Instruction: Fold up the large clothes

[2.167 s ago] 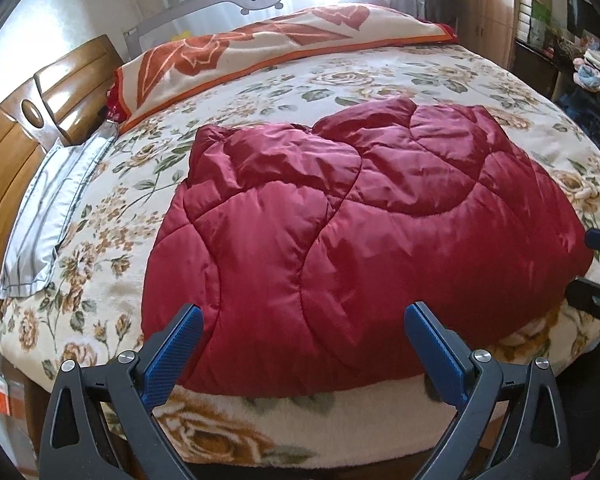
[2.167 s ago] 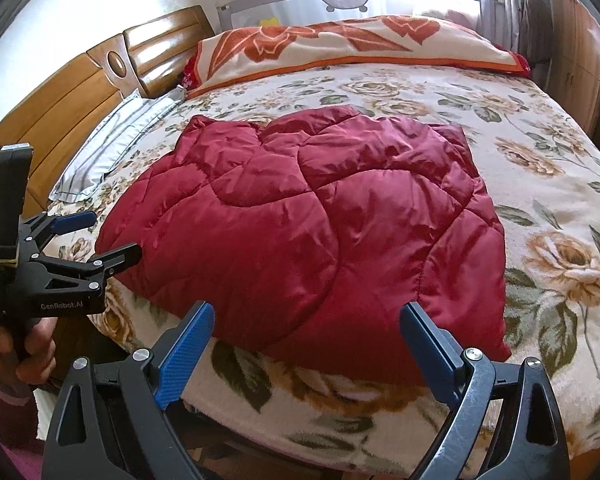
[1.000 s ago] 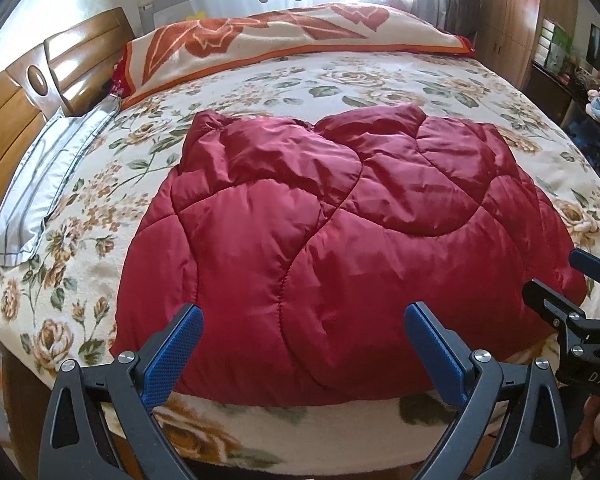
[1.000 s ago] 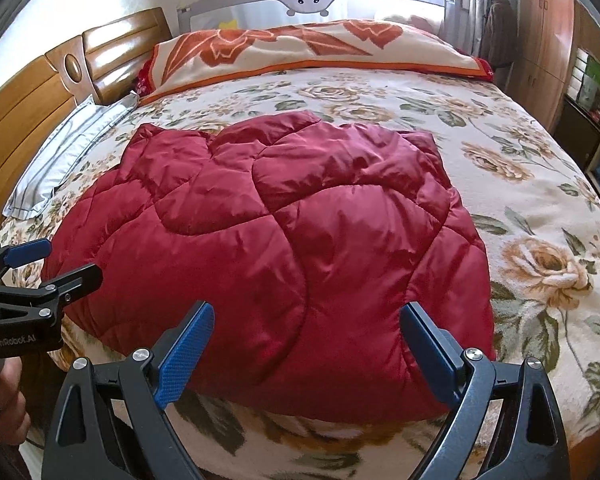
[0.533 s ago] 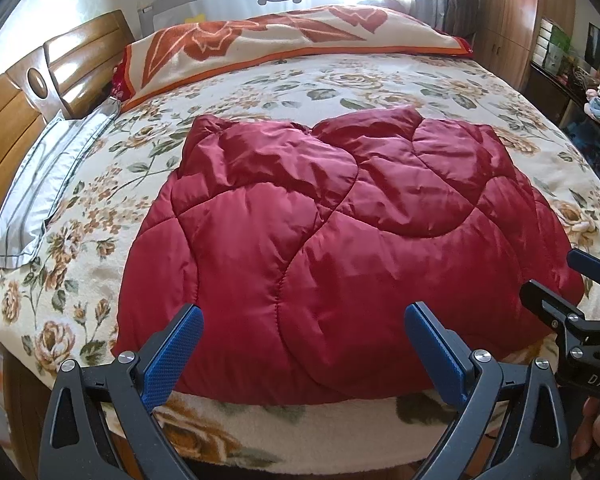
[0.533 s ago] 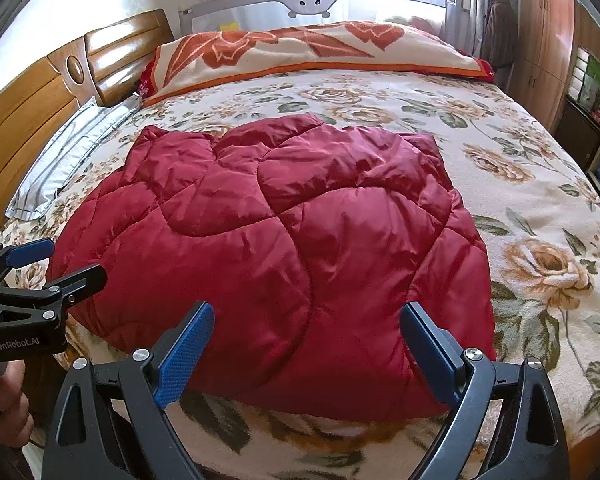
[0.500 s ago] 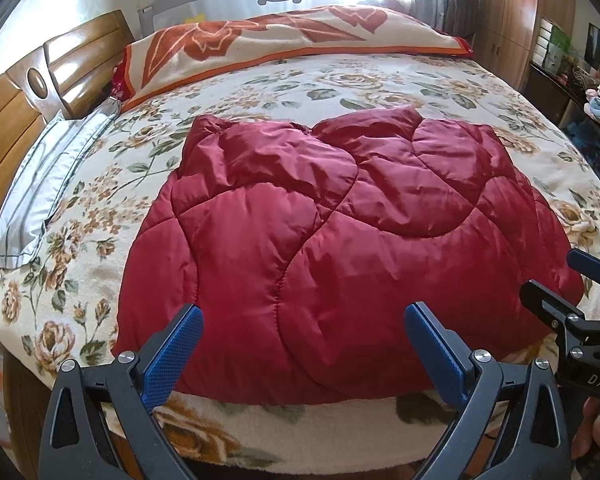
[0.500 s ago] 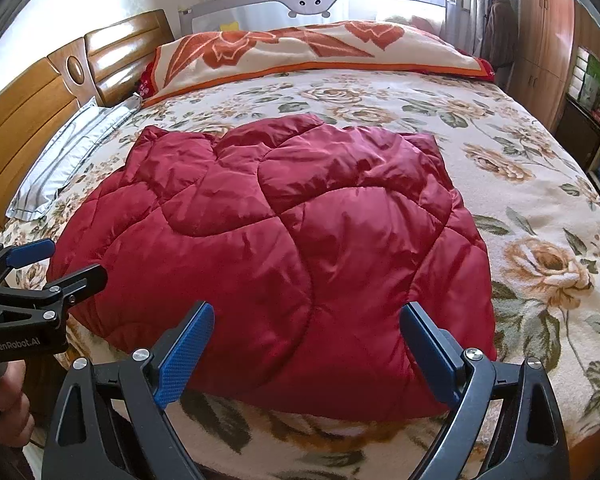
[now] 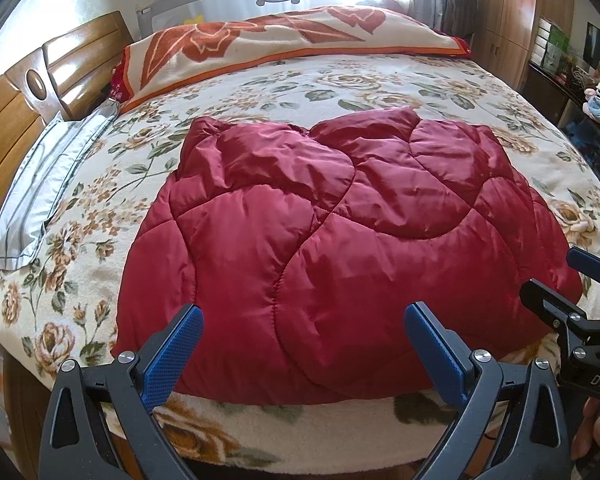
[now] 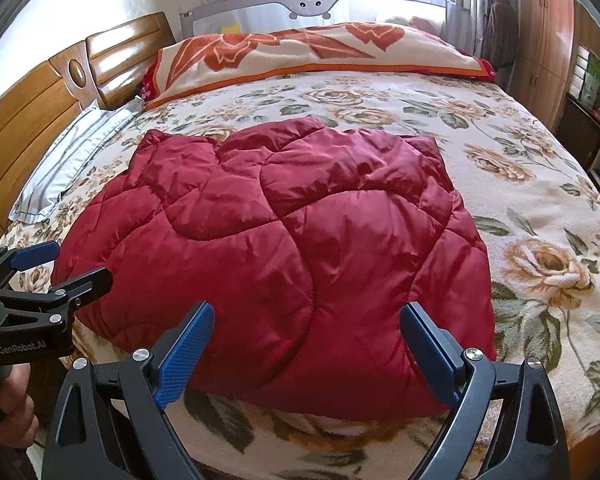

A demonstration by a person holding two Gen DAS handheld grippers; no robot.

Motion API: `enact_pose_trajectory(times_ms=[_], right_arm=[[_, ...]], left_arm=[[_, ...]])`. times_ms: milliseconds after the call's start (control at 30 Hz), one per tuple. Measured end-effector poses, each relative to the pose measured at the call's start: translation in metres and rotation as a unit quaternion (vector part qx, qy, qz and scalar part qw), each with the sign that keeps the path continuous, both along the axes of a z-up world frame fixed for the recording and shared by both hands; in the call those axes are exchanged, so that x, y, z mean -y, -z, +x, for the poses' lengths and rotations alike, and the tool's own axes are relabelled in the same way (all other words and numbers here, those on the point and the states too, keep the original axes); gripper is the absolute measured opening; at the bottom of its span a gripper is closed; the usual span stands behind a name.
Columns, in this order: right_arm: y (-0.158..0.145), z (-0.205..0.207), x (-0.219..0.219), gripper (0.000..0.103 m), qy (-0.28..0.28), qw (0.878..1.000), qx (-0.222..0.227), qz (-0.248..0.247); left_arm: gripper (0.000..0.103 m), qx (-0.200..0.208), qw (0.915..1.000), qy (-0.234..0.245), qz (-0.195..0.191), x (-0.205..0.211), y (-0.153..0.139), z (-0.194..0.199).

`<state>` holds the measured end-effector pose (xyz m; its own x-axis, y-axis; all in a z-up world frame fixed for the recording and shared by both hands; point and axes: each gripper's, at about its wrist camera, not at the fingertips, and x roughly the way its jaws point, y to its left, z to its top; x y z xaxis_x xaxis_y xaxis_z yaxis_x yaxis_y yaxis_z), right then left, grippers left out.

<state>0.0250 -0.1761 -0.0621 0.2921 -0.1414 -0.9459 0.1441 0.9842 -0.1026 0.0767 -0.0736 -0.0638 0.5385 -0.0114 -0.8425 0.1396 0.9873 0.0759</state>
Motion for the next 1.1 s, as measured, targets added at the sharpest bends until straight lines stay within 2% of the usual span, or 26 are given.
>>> enact_pose_trajectory(times_ms=[1100], right_arm=[[0.0002,-0.0003,-0.0043,0.095,0.001,1.000,-0.002,0.003]], left_arm=[[0.102,0.000,1.0000,0.003,0.000,0.0024,-0.0016,-0.0010]])
